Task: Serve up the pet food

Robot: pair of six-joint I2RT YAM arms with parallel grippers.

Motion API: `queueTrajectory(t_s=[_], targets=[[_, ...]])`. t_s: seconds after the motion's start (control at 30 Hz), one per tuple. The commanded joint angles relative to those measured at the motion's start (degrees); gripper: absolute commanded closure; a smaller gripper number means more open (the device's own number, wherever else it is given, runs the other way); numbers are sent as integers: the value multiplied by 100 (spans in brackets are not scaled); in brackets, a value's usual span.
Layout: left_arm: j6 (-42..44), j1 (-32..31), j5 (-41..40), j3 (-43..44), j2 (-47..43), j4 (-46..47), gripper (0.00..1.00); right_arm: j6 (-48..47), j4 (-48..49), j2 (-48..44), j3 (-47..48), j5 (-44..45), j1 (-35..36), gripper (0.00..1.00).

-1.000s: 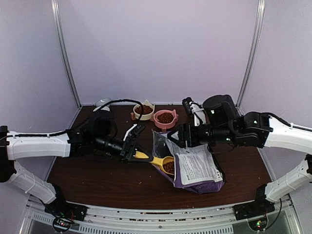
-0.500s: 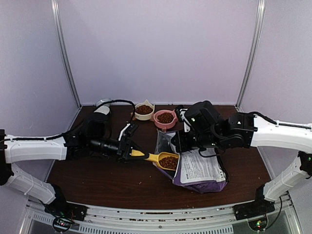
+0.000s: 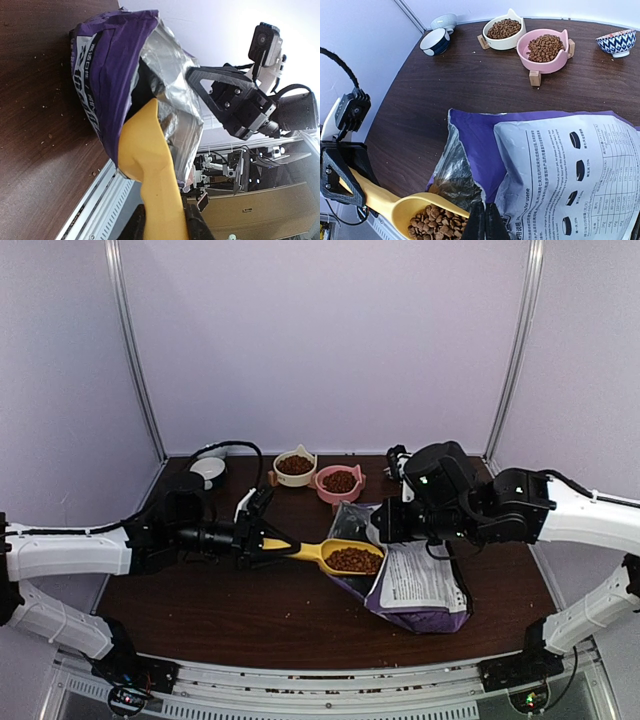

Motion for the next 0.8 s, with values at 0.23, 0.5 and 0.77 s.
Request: queueTrajectory(t_s=[0.23, 0.5, 0.77], targets=[[-244, 154, 144, -93, -402, 659, 100, 416, 161, -606, -471, 418, -256, 100], [-358, 156, 199, -95, -470, 825, 100, 479, 247, -773, -572, 396, -273, 100], [-501, 269, 108, -120, -721, 906, 100, -271, 506, -1136, -680, 166, -301, 100]])
